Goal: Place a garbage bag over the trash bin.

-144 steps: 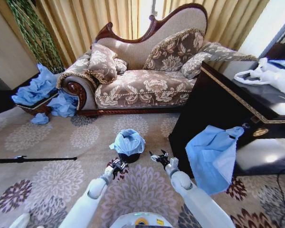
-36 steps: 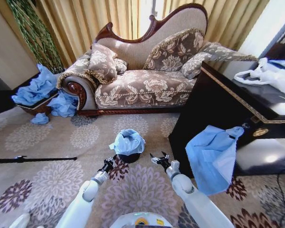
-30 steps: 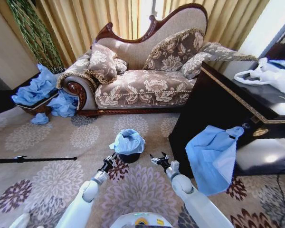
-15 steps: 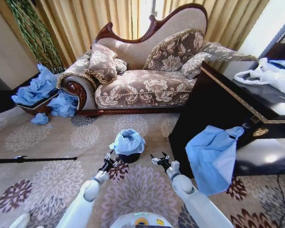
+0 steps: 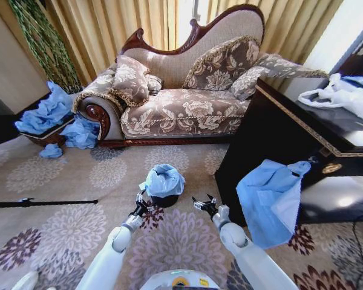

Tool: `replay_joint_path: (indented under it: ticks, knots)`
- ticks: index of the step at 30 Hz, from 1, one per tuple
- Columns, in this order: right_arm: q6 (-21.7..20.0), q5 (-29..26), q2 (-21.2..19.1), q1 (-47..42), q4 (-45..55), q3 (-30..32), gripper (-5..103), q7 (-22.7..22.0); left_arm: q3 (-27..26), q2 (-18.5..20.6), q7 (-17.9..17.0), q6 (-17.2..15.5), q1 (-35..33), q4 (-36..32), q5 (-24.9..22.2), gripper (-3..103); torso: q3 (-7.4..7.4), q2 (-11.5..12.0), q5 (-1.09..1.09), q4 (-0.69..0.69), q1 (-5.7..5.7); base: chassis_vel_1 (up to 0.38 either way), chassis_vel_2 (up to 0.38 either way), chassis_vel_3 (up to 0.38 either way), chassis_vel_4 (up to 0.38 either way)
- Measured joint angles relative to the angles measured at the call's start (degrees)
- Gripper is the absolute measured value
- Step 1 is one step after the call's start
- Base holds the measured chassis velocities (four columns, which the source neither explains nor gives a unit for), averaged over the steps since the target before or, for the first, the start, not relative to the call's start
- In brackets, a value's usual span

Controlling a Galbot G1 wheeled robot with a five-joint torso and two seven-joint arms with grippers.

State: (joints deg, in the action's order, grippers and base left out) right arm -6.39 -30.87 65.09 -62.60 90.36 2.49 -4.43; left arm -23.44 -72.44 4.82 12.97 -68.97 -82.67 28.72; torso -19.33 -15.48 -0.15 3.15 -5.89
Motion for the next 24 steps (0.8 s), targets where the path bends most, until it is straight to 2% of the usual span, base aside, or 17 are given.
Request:
replay_joint_path:
  ticks: [3,4,6,7,10,11,12,15,19,21,23,24]
  knots:
    - [0.00,0.02,0.01,0.08,-0.12,-0.04,100,0.00,0.07,-0.16,-0.05,0.02,0.31,0.56,-0.04,72,0.00,0.00,0.00,0.00,0.00,0.000,0.000,0.000,0.000]
    - [0.00,0.02,0.01,0.08,-0.12,-0.04,100,0.00,0.07,-0.16,-0.05,0.02,0.31,0.56,-0.04,72,0.00,0.00,0.00,0.00,0.00,0.000,0.000,0.000,0.000]
    - [0.05,0.14,0.02,0.09,-0.30,-0.05,100,0.00,0.08,-0.27,-0.06,0.05,0.62,0.90,-0.05,61,0.00,0.00,0.00,0.00,0.00,0.000,0.000,0.000,0.000]
    - [0.05,0.14,0.02,0.09,-0.30,-0.05,100,0.00,0.08,-0.27,-0.06,0.05,0.62,0.90,-0.05,61,0.00,0.00,0.00,0.00,0.00,0.000,0.000,0.000,0.000]
    - [0.13,0.29,0.04,-0.01,-0.41,-0.05,100,0.02,0.10,-0.34,-0.04,0.09,0.92,1.19,-0.06,45,0.00,0.00,0.00,0.00,0.00,0.000,0.000,0.000,0.000]
    - [0.13,0.29,0.04,-0.01,-0.41,-0.05,100,0.02,0.10,-0.34,-0.04,0.09,0.92,1.19,-0.06,45,0.00,0.00,0.00,0.00,0.00,0.000,0.000,0.000,0.000]
    - [0.14,0.30,0.05,-0.01,-0.42,-0.05,100,0.02,0.10,-0.33,0.01,0.11,1.00,1.23,-0.08,40,0.00,0.00,0.00,0.00,0.00,0.000,0.000,0.000,0.000]
    - [0.15,0.30,0.07,0.03,-0.48,-0.05,100,0.02,0.10,-0.30,0.16,0.15,1.17,1.34,-0.12,34,0.00,0.00,0.00,0.00,0.00,0.000,0.000,0.000,0.000]
    - [0.16,0.30,0.06,0.26,-0.53,-0.05,100,0.02,0.06,-0.28,0.39,0.26,1.58,1.68,-0.18,12,0.00,0.00,0.00,0.00,0.00,0.000,0.000,0.000,0.000]
    - [0.16,0.29,0.06,0.26,-0.53,-0.06,100,0.02,0.03,-0.31,0.44,0.31,1.71,1.84,-0.19,12,0.00,0.00,0.00,0.00,0.00,0.000,0.000,0.000,0.000]
    - [0.16,0.29,0.03,0.16,-0.46,-0.06,100,0.02,0.01,-0.36,0.57,0.35,2.00,2.17,-0.21,3,0.00,0.00,0.00,0.00,0.00,0.000,0.000,0.000,0.000]
    - [0.16,0.29,0.01,0.07,-0.41,-0.06,100,0.02,-0.02,-0.39,0.63,0.34,2.16,2.28,-0.22,1,0.00,0.00,0.00,0.00,0.00,0.000,0.000,0.000,0.000]
